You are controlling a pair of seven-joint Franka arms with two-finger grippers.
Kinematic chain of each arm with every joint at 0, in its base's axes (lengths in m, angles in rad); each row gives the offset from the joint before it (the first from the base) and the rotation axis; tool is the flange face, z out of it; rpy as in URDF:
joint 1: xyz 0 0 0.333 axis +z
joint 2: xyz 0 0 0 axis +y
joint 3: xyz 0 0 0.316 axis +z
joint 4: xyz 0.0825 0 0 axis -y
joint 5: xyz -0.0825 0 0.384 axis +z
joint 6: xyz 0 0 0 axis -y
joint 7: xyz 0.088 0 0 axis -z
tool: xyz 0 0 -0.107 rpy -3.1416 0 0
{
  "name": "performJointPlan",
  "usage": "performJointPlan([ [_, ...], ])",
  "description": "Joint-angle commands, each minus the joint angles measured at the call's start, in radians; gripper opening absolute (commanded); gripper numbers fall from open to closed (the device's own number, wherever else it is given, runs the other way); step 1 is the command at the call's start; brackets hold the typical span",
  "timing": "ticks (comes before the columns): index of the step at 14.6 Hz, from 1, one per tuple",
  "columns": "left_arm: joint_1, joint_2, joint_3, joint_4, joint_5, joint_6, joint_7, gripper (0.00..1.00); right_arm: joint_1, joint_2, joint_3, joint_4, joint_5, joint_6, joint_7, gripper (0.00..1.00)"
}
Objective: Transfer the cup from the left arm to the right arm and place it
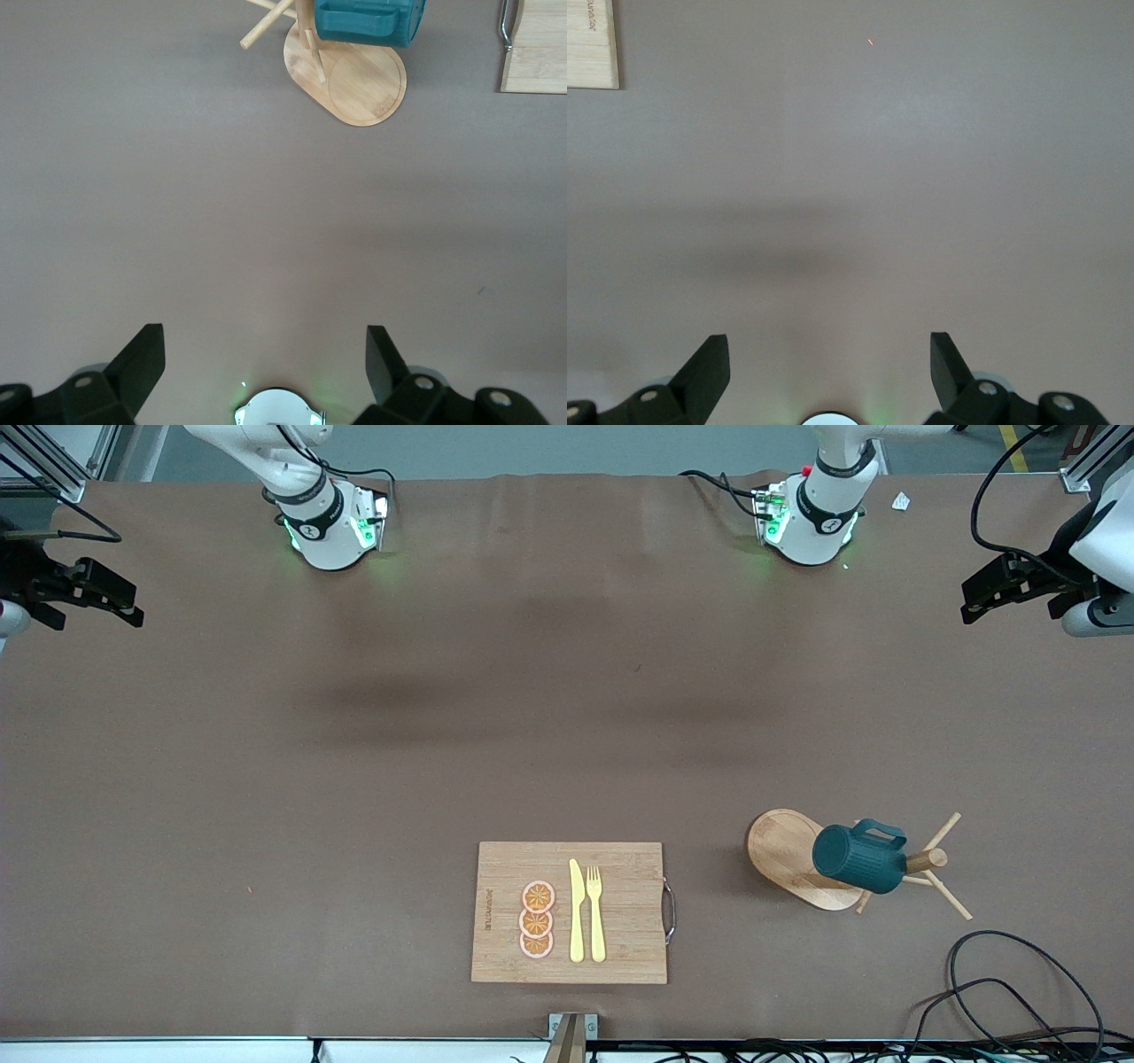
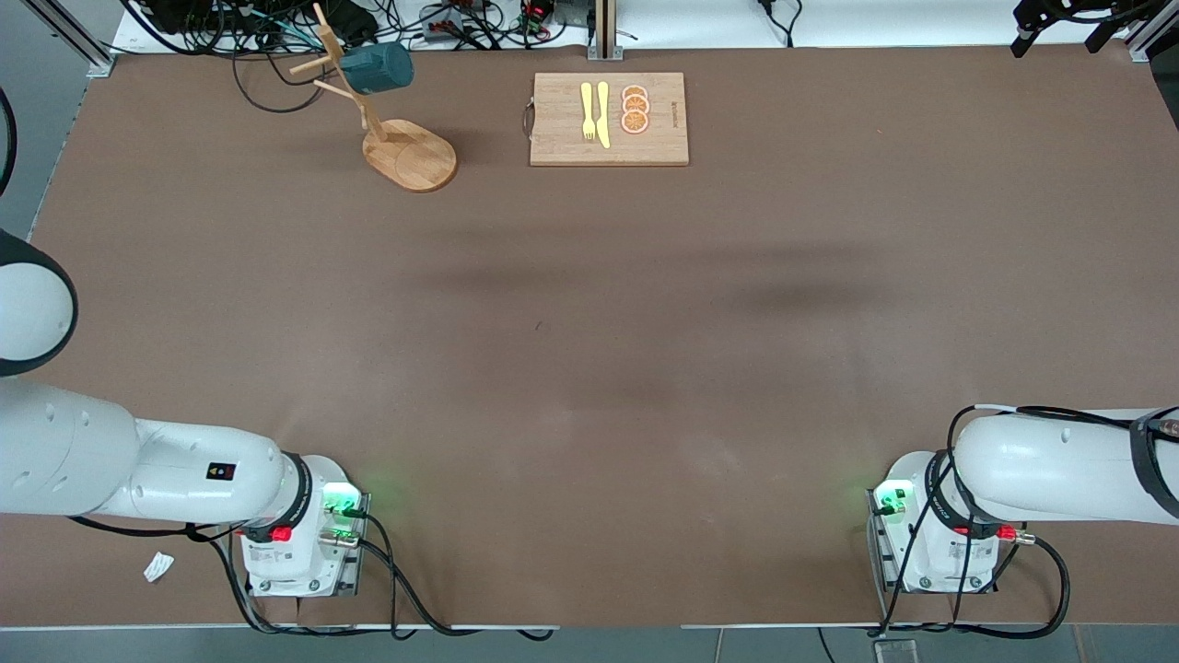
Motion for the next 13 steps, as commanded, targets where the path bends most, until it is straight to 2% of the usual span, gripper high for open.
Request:
performJointPlan([
  [1,0.003,0.008,-0.002,0.011,-0.010,0.008,0.008,1.00,-0.003,0.005,-0.001,0.012,0.007,-0.002,0.006,1.00],
  [6,-0.003,0.014,-0.002,0.036,0.001,0.014,-0.003,1.00,0.000,0.005,-0.001,0.012,0.007,-0.003,0.006,1.00],
  [13,0.001,0.093,0.000,0.057,-0.008,0.070,-0.013,1.00,0.000,0.005,0.000,0.013,0.007,-0.003,0.006,1.00],
])
